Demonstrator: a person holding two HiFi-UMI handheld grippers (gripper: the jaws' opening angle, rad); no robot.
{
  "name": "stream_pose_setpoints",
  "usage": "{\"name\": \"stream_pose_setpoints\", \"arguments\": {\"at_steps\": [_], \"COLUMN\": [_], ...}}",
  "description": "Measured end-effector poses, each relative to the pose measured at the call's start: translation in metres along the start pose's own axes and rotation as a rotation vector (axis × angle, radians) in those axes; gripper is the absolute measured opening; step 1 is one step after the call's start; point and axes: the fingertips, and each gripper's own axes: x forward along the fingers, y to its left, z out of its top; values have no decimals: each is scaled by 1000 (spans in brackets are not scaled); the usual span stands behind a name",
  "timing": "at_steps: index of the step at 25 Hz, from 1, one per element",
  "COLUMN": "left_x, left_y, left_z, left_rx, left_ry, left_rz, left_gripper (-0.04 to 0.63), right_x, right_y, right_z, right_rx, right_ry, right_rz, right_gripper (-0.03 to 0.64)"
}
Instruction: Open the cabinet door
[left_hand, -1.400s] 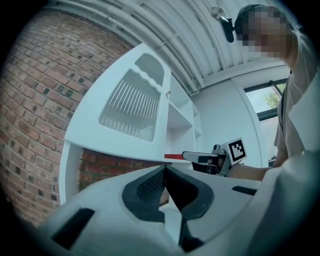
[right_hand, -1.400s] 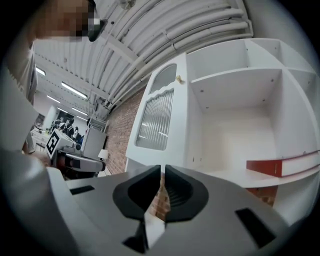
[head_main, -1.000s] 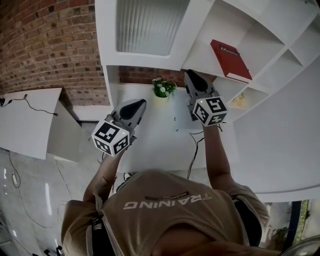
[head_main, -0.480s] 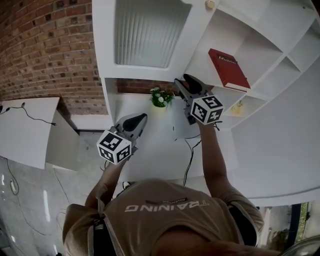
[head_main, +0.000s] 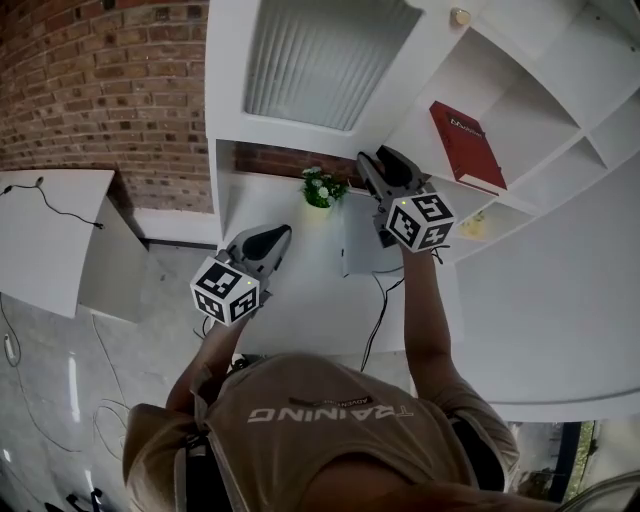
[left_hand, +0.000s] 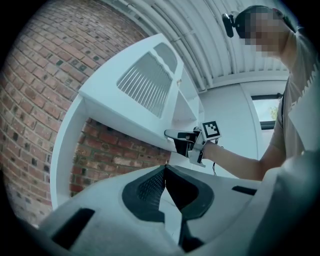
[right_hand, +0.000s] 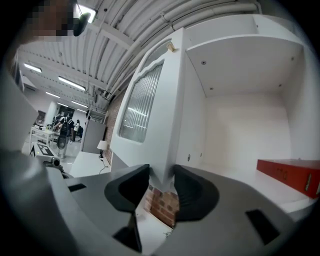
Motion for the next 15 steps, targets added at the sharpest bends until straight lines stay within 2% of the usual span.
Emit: {"name": "stream_pose_setpoints", "arguments": {"at_steps": [4, 7, 10, 15], "left_x": [-1, -2, -4, -8], "left_y": [-2, -5, -5, -6], "left_z": [-6, -11, -13, -19], "left_rx": [-6, 17, 5, -12], "left_ry": [3, 27, 27, 35], "left_rz": [-3, -8, -17, -29], "left_gripper": [8, 8, 8, 8], "right_x": [-5, -12, -18, -28], "right_y": [4, 7, 11, 18], "right_z": [-1, -1, 1, 0], "right_rx": [-1, 23, 58, 30], "right_ry": [16, 12, 1, 4], "right_rz": [-37, -10, 32, 40], "right_gripper": [144, 129, 115, 106]}}
